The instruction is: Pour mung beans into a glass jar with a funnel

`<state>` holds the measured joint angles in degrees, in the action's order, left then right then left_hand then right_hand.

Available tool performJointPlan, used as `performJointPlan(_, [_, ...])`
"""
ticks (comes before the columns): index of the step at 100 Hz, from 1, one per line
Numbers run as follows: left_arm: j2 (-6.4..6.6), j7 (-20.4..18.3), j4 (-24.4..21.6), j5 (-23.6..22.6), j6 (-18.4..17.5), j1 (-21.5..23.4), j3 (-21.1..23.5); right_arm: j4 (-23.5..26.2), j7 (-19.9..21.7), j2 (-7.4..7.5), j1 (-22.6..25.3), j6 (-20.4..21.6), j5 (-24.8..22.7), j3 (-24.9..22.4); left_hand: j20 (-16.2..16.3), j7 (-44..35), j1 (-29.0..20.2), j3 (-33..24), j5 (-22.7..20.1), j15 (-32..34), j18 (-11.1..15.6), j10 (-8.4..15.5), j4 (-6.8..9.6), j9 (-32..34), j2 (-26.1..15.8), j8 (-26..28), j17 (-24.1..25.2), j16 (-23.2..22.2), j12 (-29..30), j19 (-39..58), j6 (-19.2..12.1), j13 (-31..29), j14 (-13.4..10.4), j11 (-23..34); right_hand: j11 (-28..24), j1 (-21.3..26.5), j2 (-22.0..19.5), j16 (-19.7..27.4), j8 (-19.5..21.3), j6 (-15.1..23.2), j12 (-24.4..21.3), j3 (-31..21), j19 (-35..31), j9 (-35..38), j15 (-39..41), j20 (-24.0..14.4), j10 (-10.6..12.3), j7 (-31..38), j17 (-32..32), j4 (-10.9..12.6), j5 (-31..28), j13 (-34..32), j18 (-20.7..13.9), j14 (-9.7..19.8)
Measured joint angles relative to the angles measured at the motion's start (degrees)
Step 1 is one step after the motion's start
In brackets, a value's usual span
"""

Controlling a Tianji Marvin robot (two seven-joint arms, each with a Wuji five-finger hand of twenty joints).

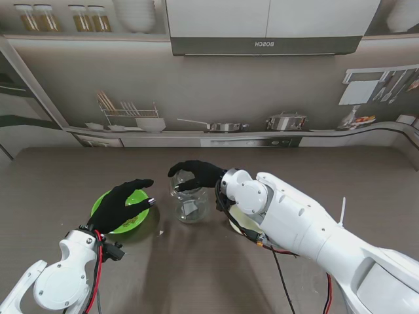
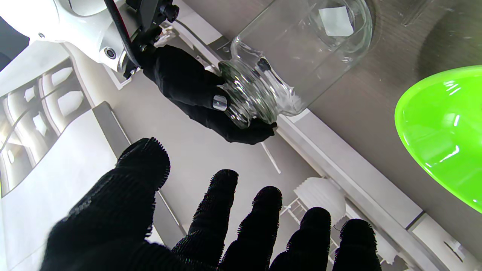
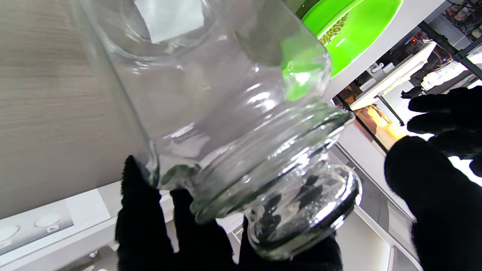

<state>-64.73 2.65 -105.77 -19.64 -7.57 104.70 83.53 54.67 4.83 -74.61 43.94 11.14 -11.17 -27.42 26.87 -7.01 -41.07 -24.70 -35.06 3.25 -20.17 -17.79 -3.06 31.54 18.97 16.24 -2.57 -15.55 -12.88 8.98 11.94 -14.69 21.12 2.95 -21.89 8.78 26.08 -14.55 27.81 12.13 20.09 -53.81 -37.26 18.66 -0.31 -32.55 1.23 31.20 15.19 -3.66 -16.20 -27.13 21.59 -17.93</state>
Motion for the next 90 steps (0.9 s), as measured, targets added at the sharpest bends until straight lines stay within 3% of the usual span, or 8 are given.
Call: performJointPlan(90, [0.01,-0.1,0.0,0.0,0.0,0.0,-0.1,9.7,3.7,4.48,5.2,3.4,-2.3,-2.2,0.0,0.0,0.0,0.1,0.0,0.0,0.0,0.0,0.0,0.0,0.0,0.0,0.0,0.0,0.0,0.0,0.0,0.0,0.0,0.0,-0.7,0.0,0.0,0.5,0.0,0.5,-0.2,0.0,0.0,0.0,0.0,1.5,0.6,0.3,0.1,0.0,0.4,0.0,0.0,0.2])
